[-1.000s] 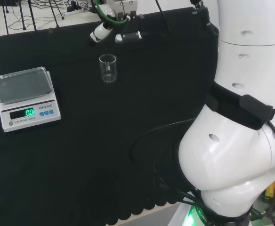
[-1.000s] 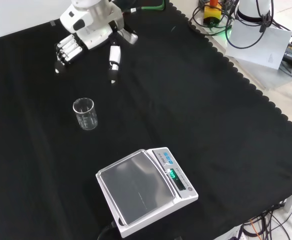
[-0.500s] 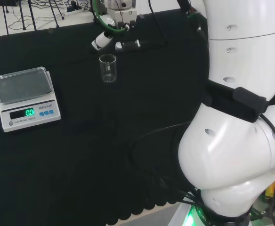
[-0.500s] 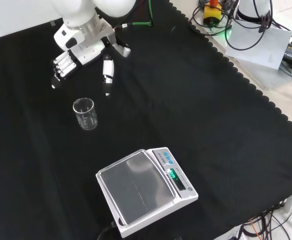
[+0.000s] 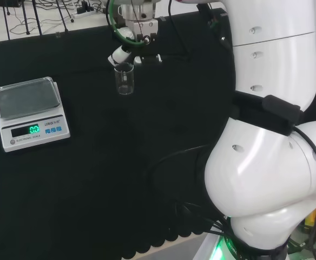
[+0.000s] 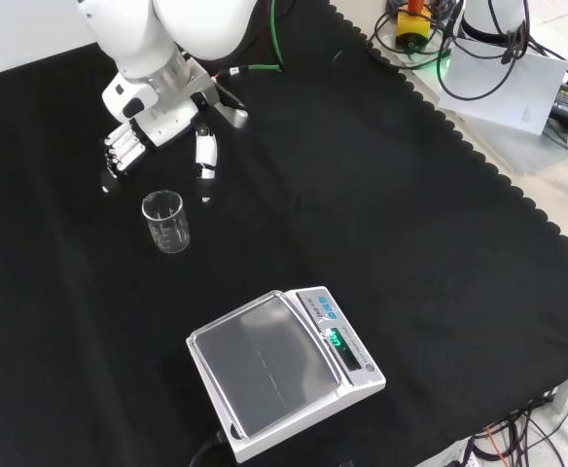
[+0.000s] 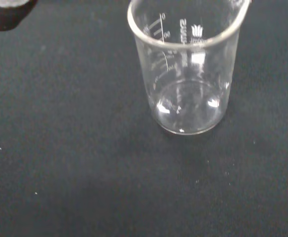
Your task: Pick up the beaker.
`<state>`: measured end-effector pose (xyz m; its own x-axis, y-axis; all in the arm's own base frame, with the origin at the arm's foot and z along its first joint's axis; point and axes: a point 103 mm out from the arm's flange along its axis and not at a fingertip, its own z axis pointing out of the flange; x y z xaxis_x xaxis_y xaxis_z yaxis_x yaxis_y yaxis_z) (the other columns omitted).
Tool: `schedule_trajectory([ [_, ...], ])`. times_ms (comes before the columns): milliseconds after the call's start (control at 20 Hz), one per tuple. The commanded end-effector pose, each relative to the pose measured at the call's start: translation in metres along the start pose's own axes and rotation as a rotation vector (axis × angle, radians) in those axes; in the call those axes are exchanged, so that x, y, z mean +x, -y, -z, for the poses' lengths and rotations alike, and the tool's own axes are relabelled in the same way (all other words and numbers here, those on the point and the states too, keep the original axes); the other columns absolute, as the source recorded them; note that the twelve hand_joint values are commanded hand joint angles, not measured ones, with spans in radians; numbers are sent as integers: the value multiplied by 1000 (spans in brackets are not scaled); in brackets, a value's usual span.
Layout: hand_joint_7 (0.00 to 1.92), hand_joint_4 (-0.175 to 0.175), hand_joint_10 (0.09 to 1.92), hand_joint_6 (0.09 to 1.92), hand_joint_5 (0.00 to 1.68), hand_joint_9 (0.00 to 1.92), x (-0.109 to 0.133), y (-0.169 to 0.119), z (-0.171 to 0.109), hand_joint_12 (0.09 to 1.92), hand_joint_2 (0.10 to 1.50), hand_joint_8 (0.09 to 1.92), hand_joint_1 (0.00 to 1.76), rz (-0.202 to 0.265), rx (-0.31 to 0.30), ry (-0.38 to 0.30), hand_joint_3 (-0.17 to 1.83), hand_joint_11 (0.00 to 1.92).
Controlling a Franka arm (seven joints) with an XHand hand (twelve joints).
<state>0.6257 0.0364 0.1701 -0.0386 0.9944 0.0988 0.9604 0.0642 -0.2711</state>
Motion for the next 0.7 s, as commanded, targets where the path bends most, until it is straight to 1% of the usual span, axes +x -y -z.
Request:
schedule_trajectory([
  [50, 84, -1, 875, 87, 155, 141, -7, -9, -12, 1135, 722, 725, 627, -8, 16, -12, 274, 0],
  [450, 82, -2, 875, 87, 155, 141, -9, -27, -37, 1132, 724, 726, 627, -18, 53, -16, 272, 0],
  [700, 82, -2, 875, 87, 156, 141, -14, -37, -44, 1131, 724, 727, 627, -27, 66, -13, 271, 0],
])
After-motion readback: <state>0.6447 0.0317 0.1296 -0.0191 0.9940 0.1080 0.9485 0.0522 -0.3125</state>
